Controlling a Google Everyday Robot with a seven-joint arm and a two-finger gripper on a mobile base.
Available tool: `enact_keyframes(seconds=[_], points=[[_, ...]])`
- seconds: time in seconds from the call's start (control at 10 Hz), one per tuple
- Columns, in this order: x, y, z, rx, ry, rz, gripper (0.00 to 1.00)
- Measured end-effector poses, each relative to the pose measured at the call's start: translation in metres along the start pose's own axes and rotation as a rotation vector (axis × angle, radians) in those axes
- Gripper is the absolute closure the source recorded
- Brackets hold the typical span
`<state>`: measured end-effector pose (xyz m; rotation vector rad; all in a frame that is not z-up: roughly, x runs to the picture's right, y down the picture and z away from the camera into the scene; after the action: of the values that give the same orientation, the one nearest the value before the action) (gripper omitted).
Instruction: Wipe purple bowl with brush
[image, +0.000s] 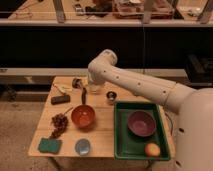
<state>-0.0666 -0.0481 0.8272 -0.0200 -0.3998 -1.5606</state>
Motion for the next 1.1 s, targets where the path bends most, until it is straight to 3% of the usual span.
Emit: enact_keyframes(seconds=[0.1,0.3,0.5,0.6,0.9,1.1], points=[[0.024,-0.003,0.02,-0.006,0.008,-0.021,0.35],[0.041,-0.004,0.055,-0.014,0.007,-0.042,0.35],[0.041,-0.003,0.086,-0.017,0.003,-0.062,0.35],[0.037,-0.004,0.092,-0.021,0.009,-0.075,0.35],[0.035,-0.006,0.084,-0.049,0.074,-0.086,0.35],[0.041,-0.013,0.054,-0.051,0.117,-0.095,0.35]])
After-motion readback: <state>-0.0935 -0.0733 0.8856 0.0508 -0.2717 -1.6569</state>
